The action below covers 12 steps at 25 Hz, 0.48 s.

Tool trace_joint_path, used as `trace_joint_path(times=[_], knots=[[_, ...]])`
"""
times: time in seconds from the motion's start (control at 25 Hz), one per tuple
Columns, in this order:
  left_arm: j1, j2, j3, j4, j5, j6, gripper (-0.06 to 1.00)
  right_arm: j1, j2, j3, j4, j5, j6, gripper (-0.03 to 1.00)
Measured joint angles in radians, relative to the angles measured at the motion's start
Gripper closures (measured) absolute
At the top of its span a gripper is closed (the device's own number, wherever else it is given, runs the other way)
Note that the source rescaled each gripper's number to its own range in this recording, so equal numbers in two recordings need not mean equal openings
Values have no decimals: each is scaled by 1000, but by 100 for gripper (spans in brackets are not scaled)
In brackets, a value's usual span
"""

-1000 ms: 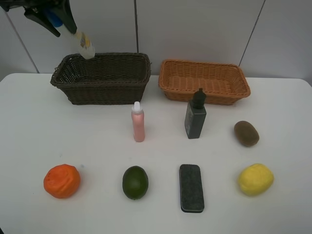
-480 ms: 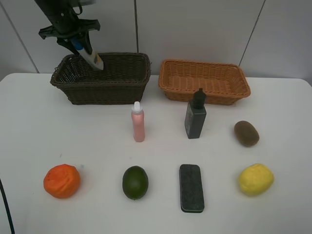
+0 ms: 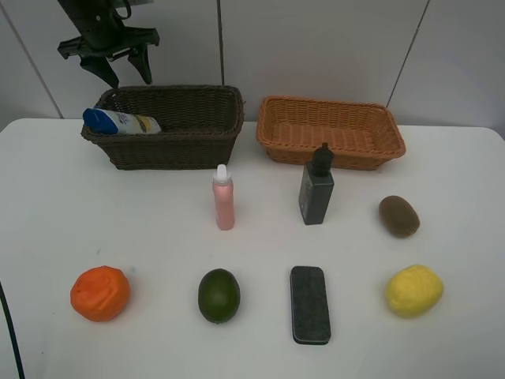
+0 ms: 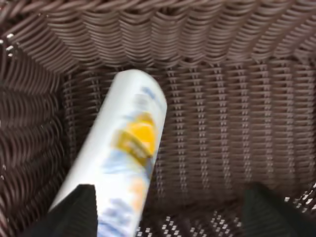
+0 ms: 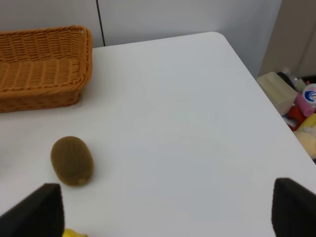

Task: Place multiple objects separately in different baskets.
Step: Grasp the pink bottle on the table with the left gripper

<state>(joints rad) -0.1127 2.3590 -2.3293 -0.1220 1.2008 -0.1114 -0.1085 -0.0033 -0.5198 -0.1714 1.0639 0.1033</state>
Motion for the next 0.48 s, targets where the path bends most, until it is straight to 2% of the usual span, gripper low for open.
trace_joint_path(times=[0.08,0.24,0.36,0.48], knots=[[0,-24,-18,-23,0,-8,30,0,0,0,0,0,0,-3],[-8,-120,-6,-140,1,-8,30,0,0,0,0,0,0,-3],[-55,-242,94,-156,1,0,30,0,0,0,0,0,0,-3],[-131,-376,283,-130,0,-18,30,0,0,0,0,0,0,-3]])
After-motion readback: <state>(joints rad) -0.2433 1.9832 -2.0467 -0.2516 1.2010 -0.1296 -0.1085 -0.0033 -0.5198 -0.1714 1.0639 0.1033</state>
